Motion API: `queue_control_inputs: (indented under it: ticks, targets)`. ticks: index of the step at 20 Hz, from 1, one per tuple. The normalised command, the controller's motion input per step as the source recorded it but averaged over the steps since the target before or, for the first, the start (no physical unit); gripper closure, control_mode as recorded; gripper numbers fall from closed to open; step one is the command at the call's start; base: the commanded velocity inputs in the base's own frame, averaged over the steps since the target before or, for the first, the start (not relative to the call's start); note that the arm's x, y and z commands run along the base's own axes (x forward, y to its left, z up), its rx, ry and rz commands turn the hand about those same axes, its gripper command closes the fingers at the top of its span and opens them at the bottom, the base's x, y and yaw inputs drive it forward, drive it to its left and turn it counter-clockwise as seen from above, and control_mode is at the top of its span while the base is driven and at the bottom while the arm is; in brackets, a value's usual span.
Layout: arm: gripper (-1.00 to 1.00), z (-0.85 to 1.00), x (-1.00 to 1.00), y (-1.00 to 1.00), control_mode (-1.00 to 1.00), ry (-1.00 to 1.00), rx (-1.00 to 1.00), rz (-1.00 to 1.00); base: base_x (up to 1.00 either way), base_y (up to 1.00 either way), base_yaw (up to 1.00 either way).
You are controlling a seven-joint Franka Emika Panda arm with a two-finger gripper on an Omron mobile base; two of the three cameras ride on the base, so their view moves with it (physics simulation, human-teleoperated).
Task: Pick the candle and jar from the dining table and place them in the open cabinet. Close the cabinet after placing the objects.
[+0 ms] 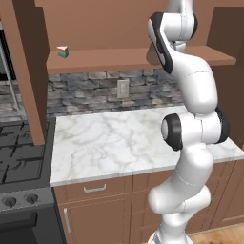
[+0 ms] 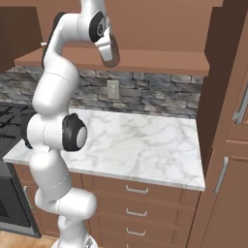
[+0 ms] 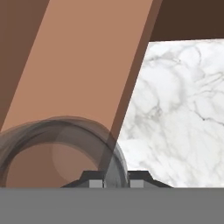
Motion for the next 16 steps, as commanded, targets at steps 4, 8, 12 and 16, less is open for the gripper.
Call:
queue_control_inputs:
  ticks: [4, 8, 12, 16]
  targets:
    - [1.00, -0.09, 0.20, 0.00, -1.00, 0.00, 0.00, 0.00, 0.00, 0.00, 0.00]
    - [1.00, -0.06, 0.26, 0.00, -1.00, -0.01, 0.00, 0.00, 0.00, 0.00, 0.00]
    - [1.00, 0.00, 0.20, 0.00, -1.00, -0.04, 0.00, 0.00, 0.00, 0.00, 0.00]
    - [1.00, 0.00, 0.22, 0.00, -1.00, -0.05, 0.00, 0.00, 0.00, 0.00, 0.00]
